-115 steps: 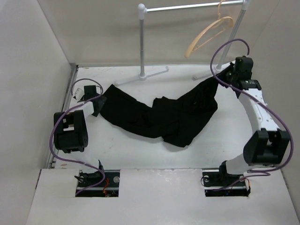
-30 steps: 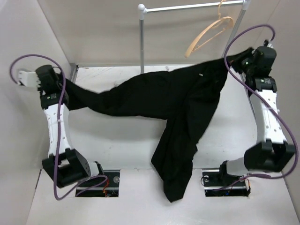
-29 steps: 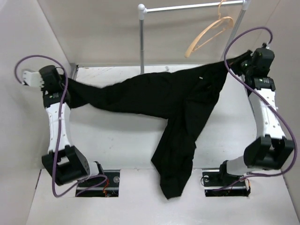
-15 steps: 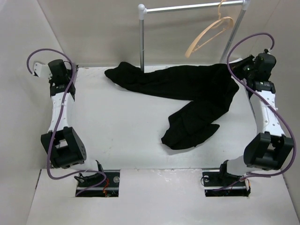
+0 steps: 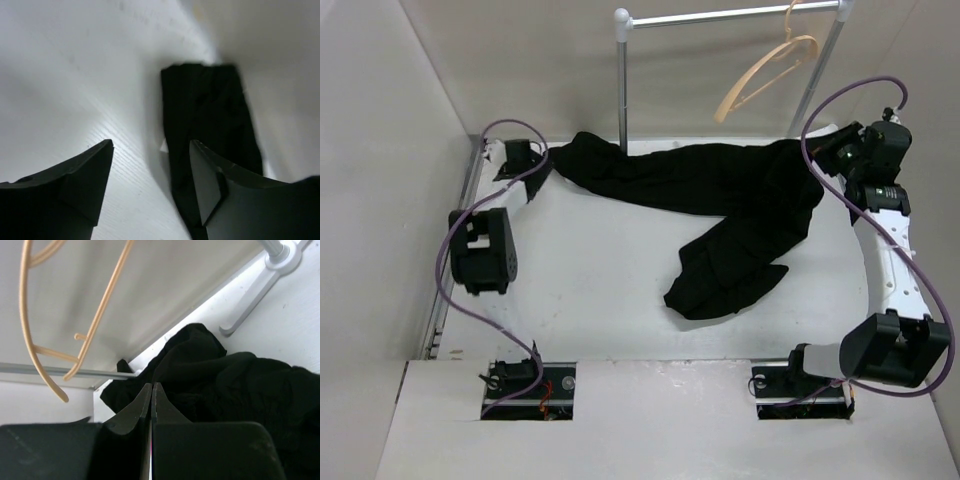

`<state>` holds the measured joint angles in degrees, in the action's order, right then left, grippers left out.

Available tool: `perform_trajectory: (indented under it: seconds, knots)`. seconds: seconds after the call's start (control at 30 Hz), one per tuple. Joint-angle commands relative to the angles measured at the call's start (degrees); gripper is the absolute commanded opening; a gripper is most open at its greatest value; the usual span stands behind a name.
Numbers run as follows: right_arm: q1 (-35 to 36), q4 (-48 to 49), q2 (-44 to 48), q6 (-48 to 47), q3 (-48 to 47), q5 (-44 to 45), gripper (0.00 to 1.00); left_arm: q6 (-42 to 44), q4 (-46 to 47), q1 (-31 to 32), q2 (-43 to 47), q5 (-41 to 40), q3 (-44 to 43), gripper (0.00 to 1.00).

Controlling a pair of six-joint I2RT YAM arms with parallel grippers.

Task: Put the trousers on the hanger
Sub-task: Flatten out the trousers at the center of the board.

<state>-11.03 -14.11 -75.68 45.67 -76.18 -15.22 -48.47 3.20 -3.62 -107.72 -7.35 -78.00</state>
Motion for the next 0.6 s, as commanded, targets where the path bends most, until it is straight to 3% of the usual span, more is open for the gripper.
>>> perform_trajectory:
  seconds: [0.0,0.27,0.47,0.57]
  knots:
    - [0.4,1.7,2.2,-0.4,0.9,0.6,0.02,3.2,2.0,1.5,-5.3,3.8,-6.9,0.63]
    - [0.3,1.4,4.9,0.0,3.8,-1.0,0.02,3.1,4.0,2.0,-21.4,4.5,-22.6,0.66]
    - [-0.3,0.6,5.7,-0.2,4.6,-1.6,0.03,2.4,5.4,1.9,-26.1,4.8,-27.4,0.55]
    - [-0.9,0.5,5.7,-0.3,5.1,-1.5,0.03,2.1,4.5,2.0,-28.1,5.2,-29.0,0.39]
